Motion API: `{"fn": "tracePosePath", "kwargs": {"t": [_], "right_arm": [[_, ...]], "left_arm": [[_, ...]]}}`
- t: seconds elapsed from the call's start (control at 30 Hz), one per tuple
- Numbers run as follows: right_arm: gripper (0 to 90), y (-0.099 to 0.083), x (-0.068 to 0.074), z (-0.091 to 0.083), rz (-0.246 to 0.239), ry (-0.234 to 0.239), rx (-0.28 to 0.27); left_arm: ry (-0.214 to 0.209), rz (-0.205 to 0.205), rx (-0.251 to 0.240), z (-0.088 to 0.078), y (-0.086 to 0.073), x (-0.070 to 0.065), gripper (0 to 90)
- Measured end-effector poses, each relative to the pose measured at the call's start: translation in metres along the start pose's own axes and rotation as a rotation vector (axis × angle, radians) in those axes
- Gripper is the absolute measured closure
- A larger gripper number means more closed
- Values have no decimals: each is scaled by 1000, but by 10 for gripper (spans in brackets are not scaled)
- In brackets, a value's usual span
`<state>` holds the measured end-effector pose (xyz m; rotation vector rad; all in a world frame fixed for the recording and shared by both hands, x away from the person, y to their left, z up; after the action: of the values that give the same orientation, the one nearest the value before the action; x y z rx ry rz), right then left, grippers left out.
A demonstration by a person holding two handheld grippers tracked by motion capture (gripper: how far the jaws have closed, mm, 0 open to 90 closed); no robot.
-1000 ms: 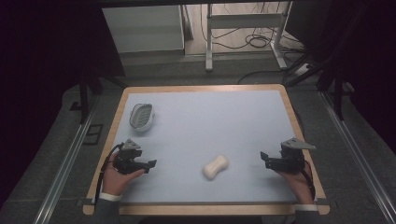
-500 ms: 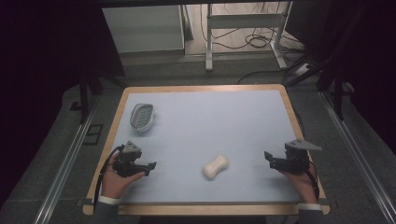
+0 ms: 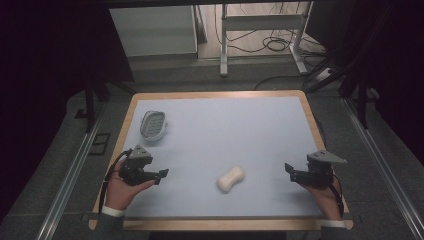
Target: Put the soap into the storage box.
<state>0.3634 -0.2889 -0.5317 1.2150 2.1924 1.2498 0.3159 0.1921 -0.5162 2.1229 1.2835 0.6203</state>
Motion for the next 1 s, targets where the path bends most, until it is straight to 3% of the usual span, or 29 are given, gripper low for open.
{"fn": "tracePosePath", "kwargs": {"t": [0.4,0.67,1.0], "right_arm": [[98,-4,-1,-7,8,-7,-7],[98,-6,-3,-9,13,-13,-10],[97,-7,-4,-9,14,-27,-8]], "left_arm": [[-42,74,12,-3,28,-26,251],[-82,99,41,5,39,-43,258],[-100,135,69,14,54,-64,258]]}}
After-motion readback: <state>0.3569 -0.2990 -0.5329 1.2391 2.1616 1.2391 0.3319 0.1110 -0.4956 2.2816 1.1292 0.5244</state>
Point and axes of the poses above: each handheld gripper's, and its own axes: z roughly forward along the jaws, y roughly out of its top, x roughly to its left, the point moved 6 cm from there along z, roughly forward along the jaws, and after that the axes turned 13 degrees about y, right-handed, at the moved point
